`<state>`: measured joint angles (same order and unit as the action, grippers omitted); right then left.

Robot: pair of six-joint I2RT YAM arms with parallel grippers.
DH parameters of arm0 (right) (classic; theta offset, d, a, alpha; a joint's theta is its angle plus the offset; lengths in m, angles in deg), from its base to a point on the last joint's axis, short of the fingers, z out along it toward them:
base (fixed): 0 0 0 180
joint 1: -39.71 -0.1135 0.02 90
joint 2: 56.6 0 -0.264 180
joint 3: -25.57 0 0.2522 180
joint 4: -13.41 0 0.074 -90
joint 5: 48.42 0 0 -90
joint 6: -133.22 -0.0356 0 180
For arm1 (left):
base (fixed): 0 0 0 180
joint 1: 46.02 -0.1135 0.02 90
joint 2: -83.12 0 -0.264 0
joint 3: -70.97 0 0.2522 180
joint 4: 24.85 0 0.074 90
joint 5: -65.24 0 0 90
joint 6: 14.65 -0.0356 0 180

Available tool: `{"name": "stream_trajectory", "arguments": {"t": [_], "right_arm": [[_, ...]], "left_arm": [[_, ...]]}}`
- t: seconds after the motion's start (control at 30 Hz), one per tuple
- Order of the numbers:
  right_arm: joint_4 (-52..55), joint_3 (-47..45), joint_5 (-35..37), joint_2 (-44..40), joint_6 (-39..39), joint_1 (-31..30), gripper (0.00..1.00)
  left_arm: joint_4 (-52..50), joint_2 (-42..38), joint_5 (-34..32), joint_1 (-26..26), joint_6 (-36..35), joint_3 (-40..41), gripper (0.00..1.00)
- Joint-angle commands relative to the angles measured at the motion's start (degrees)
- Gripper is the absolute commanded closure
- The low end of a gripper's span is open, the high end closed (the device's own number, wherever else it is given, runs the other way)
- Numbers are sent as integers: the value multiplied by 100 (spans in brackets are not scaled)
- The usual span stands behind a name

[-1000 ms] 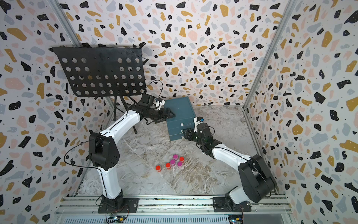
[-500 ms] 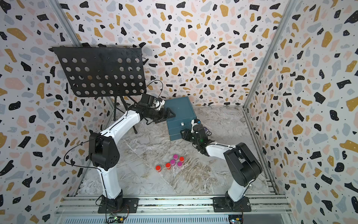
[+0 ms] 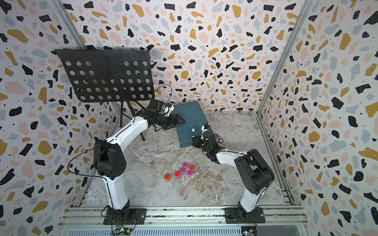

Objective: Put the paint cans in the drawer according to color
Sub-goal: Open the drawer in the storage box.

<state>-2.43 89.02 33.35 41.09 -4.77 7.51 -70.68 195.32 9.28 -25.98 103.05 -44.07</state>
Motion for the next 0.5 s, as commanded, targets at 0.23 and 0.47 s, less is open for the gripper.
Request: {"name": "stream_trajectory", "arguments": {"t": [0.23, 0.47], "right_arm": [[677, -539, 184, -994, 373, -90, 100], [1348, -1073, 513, -1788, 550, -287, 100]], "left_arm": [[-132, -179, -30, 17, -83, 125, 3], [-144, -191, -65, 18, -110, 117, 3]]}}
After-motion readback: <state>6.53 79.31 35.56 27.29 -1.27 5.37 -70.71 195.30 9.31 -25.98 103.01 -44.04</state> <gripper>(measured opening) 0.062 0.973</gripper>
